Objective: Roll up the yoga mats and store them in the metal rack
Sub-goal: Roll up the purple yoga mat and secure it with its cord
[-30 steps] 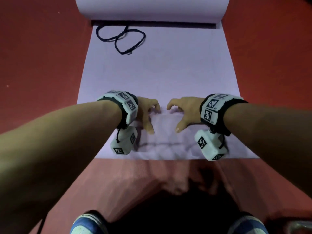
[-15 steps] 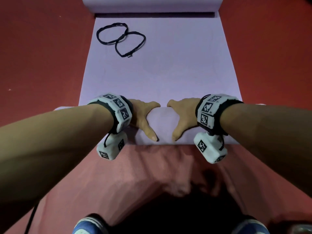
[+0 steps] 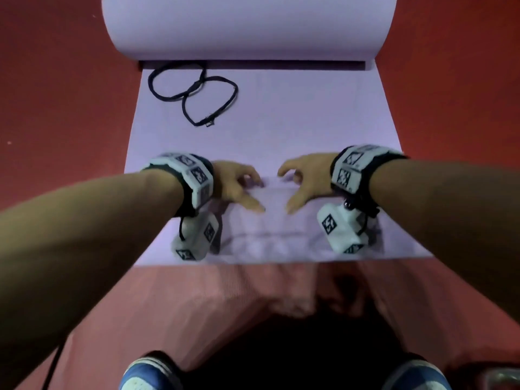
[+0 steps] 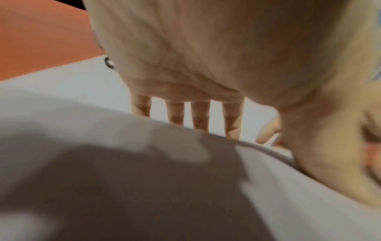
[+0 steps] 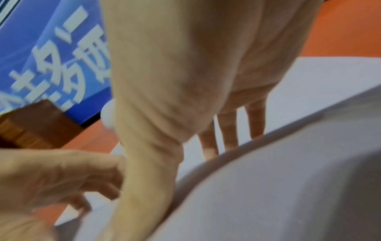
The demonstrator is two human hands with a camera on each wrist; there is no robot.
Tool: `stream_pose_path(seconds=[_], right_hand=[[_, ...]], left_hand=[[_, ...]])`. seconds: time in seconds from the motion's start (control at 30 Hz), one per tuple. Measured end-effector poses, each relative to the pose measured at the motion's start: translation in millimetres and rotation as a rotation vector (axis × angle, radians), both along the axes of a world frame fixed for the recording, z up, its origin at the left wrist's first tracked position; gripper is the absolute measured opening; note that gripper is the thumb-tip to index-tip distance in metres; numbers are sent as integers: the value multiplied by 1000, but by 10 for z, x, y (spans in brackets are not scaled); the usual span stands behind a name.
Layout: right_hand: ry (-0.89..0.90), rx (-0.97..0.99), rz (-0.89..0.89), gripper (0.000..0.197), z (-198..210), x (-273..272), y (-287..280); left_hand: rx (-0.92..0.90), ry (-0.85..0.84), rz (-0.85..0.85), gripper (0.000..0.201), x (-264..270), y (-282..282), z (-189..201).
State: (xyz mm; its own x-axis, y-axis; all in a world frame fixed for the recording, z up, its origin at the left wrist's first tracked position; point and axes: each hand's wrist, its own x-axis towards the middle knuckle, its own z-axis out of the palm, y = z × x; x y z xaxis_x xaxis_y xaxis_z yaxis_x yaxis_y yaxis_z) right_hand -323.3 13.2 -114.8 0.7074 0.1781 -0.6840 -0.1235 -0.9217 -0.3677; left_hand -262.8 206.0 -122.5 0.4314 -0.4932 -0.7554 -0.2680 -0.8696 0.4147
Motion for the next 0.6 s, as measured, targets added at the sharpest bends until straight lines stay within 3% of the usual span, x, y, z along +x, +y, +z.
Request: stream_pose_path(seconds=[0.07,0.17,0.27,0.4,0.43,0.5,0.57,0.6], right_hand=[[-159,20,-131,59,34,105,-112],[-185,2,-89,33,54,97,-110],[-56,-43,-20,64,92,14,18],[55,-76,60,105,15,-72,100],[52,-74,53,107,15,-71,112],[28,-85,30,100,71,-48,132],[5,-100,26,90,112,-14,137],[1,-108,35,86,120,7,142]], left_hand=[[-51,-192,53,50,136,-15,106],[-63,-280,-84,42,200,-158,167],[0,-266,-197,30,195,-303,189],[21,-319,-204,23,166,-292,270],[28,-297,-202,30,147,-269,286],[73,-211,-237,66,63,-205,318],[146,-272,-408,104,-55,-163,267],[152,-325,-464,110,-97,-154,228]])
